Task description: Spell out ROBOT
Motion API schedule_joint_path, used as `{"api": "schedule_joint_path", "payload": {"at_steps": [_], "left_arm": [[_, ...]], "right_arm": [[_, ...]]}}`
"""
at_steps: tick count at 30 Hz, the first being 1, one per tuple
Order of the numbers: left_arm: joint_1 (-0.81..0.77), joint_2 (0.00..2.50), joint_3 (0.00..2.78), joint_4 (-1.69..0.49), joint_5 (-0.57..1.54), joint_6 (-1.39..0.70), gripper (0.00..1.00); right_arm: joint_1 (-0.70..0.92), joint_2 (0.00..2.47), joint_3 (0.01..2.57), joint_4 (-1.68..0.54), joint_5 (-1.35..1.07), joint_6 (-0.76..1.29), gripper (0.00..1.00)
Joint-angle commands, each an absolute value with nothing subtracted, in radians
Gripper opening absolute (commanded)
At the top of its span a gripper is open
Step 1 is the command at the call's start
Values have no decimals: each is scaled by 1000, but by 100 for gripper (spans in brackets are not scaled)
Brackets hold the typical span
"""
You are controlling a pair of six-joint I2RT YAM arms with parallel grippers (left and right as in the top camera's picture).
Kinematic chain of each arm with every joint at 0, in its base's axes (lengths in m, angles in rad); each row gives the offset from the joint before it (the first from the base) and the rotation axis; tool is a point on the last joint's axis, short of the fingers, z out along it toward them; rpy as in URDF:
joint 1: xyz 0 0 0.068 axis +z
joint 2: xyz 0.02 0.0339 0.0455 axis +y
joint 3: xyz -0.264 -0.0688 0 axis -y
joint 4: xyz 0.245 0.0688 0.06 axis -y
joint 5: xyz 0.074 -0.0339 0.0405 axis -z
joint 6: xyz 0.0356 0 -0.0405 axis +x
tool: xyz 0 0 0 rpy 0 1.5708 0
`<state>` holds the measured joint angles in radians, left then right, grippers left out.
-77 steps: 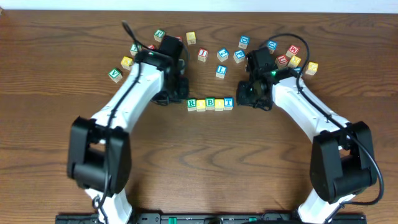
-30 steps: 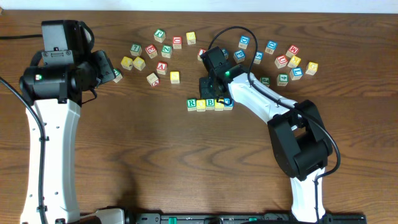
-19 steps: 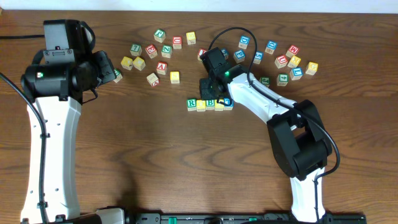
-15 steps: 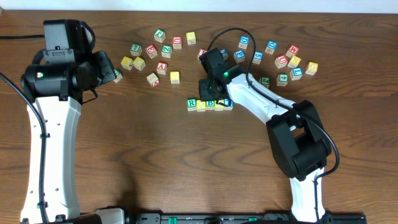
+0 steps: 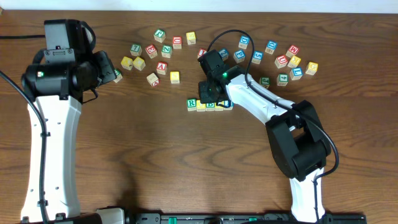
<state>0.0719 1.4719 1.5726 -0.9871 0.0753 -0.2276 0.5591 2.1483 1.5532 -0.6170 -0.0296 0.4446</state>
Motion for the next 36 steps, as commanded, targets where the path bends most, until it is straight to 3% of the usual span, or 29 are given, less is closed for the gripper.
{"api": "schedule_joint_path", "payload": {"at_steps": [1,12,36], "left_arm": [[75,1483,1569,-991,66,-211,11],[75,1483,1569,-990,66,-210,11],[75,1483,1569,-991,66,-211,11]], "right_arm": [[564,2166,1567,-621,-21,467,1],[542,2165,1681,-601,-34,428,4],[641,2244,1681,-535,-62,475,1]]}}
